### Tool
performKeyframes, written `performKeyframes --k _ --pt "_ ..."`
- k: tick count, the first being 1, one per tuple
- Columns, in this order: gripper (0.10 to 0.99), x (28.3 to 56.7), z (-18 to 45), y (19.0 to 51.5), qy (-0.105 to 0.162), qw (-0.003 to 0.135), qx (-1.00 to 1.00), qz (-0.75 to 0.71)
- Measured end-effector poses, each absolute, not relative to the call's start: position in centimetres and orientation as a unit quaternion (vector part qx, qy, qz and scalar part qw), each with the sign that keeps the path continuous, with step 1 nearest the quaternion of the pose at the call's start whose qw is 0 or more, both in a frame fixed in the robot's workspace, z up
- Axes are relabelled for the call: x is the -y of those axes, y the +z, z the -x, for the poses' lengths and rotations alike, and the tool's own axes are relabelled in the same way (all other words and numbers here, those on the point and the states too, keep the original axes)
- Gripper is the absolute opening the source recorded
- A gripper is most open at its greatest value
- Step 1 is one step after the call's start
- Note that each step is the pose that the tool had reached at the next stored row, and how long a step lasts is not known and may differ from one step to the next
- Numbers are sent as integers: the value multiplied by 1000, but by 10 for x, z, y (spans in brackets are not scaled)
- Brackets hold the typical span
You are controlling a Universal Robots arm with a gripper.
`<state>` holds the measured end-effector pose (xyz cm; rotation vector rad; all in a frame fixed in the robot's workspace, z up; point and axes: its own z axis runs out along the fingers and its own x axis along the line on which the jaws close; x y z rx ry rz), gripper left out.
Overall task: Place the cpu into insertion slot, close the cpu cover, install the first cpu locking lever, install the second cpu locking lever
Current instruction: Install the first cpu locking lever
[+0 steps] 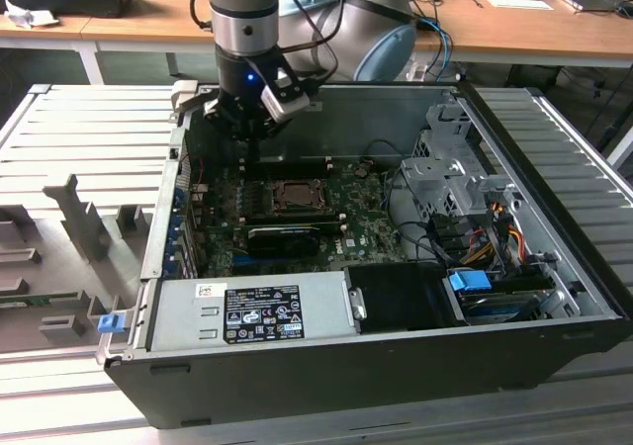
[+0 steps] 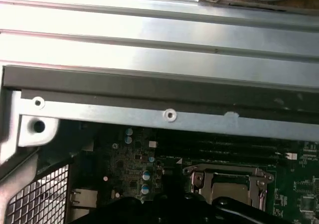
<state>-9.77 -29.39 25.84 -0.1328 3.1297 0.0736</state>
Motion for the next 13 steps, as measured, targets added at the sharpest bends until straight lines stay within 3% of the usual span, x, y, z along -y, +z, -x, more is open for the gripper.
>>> performKeyframes --k 10,13 --pt "106 291 57 256 25 3 -999 42" --pt "106 292 56 254 40 4 -998 42"
